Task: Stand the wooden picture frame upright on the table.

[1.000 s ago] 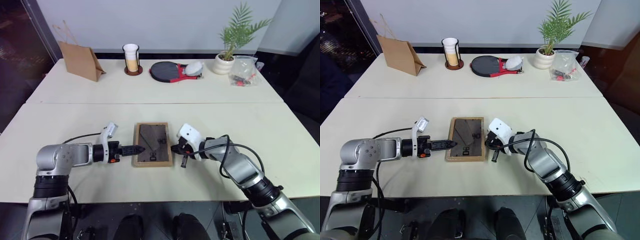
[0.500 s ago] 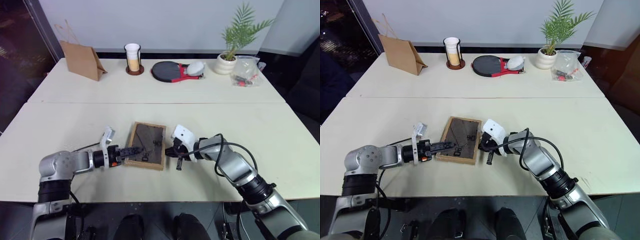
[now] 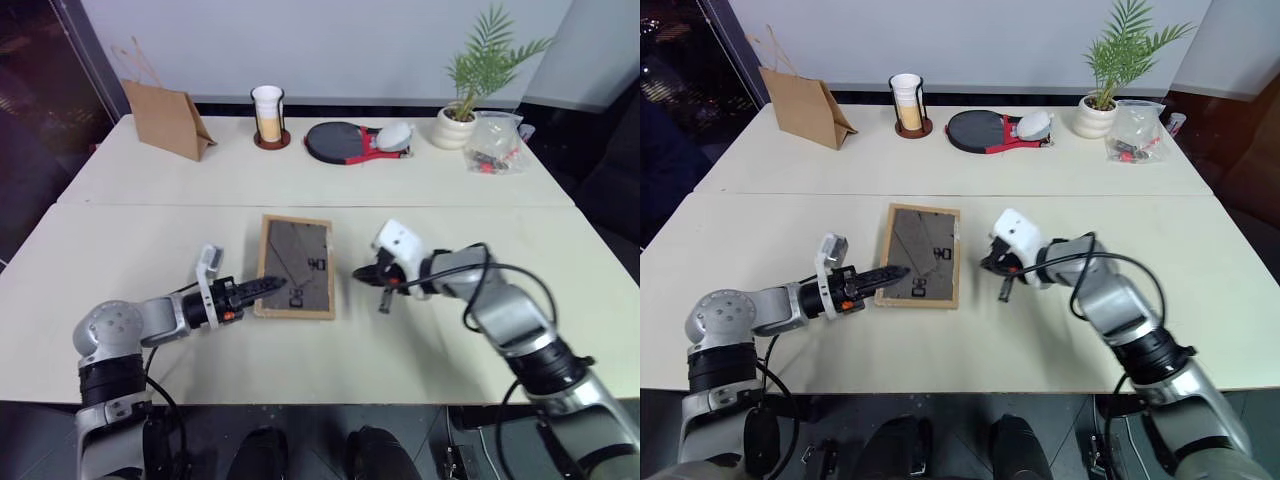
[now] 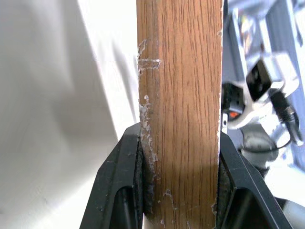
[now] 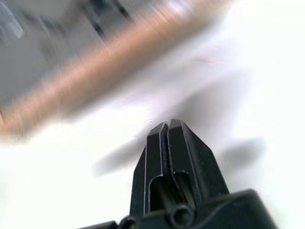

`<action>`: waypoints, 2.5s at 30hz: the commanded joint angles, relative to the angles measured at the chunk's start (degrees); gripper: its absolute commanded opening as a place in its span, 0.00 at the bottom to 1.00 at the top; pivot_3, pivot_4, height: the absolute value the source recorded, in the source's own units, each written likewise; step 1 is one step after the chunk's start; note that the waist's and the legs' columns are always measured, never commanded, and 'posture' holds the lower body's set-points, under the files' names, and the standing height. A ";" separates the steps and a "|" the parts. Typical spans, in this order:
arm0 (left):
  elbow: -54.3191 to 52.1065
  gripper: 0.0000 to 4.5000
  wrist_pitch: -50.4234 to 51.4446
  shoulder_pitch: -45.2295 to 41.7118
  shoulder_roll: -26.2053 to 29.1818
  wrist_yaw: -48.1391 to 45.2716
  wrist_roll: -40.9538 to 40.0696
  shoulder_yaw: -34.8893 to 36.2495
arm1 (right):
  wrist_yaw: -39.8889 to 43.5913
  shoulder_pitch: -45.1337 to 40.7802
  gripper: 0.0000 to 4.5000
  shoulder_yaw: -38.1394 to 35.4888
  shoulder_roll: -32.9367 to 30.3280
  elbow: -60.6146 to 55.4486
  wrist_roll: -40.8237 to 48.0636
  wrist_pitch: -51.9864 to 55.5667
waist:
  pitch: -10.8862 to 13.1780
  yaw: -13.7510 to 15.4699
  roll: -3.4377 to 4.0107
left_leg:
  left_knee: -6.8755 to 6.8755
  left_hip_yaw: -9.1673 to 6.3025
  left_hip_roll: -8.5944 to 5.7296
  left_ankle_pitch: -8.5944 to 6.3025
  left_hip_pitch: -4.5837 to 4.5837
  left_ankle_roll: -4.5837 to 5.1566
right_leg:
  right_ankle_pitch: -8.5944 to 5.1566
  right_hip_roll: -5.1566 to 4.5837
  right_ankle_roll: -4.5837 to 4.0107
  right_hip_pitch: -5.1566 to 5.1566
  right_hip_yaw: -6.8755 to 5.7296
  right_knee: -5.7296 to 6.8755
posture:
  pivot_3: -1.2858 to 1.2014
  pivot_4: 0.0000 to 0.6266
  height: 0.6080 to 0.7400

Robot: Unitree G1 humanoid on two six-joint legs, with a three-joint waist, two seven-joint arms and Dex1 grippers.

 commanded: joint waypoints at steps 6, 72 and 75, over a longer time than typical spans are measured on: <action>-6.91 0.23 2.35 -2.57 -4.96 8.85 -8.31 5.70 | 0.02 -15.25 0.28 -11.13 6.90 -0.10 14.40 10.64 | 0.01 -0.24 0.00 | -0.08 -0.02 0.04 0.00 0.02 -0.01 | 0.01 0.04 0.02 -0.04 0.00 0.04 | 0.52 0.24 1.00; -12.11 0.23 -22.96 7.31 4.04 39.35 -55.97 -14.47 | -41.09 -16.24 0.98 6.50 -4.20 31.17 -39.69 -86.86 | 0.07 -0.11 -0.05 | -0.67 0.23 -0.08 0.40 0.05 -0.67 | -0.02 0.14 -0.02 -0.23 0.22 -0.33 | 0.52 0.24 1.00; -12.72 0.23 -23.13 7.60 3.89 39.22 -55.97 -14.98 | -49.38 -19.33 0.98 8.77 -1.96 36.60 -47.00 -90.52 | 0.08 0.01 -0.07 | -0.67 0.22 -0.07 0.44 0.05 -0.73 | -0.02 0.18 -0.02 -0.22 0.22 -0.34 | 0.52 0.24 1.00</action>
